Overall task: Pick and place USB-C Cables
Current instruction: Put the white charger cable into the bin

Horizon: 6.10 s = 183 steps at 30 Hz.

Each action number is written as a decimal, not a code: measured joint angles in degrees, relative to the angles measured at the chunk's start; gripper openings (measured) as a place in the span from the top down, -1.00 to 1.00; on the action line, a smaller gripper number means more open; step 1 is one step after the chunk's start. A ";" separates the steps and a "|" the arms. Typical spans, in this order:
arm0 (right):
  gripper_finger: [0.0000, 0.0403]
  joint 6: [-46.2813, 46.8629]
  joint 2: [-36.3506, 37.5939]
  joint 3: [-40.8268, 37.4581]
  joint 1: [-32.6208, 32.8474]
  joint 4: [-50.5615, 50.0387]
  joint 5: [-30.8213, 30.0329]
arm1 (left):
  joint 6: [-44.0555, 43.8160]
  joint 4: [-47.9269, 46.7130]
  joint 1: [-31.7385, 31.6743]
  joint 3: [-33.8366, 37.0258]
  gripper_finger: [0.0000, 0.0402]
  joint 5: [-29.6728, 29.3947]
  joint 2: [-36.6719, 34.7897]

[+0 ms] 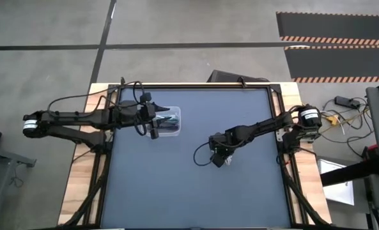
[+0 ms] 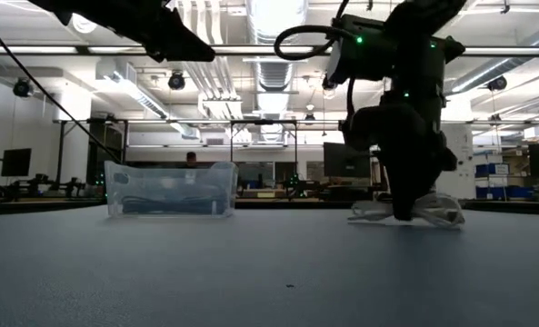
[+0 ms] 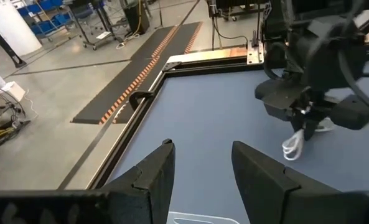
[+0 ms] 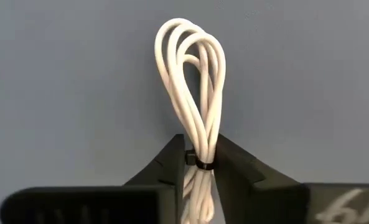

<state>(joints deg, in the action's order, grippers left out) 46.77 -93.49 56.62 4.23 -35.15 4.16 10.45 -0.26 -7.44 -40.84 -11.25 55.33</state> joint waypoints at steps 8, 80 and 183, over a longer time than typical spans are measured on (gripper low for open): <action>0.81 -14.92 8.01 0.00 -3.51 0.69 0.04 | -2.66 1.60 0.00 0.12 0.28 0.02 0.14; 0.81 -41.73 8.35 -18.86 -11.41 94.19 3.99 | -11.69 39.86 3.78 0.42 0.26 8.35 22.07; 0.05 -44.82 40.50 -30.82 -11.41 71.40 4.79 | -14.59 -50.46 1.11 -24.78 0.96 -2.29 19.44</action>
<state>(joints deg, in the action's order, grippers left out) 1.95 -52.99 25.80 -7.18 36.25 8.95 -4.14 -50.72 -6.33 -65.62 -13.54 74.77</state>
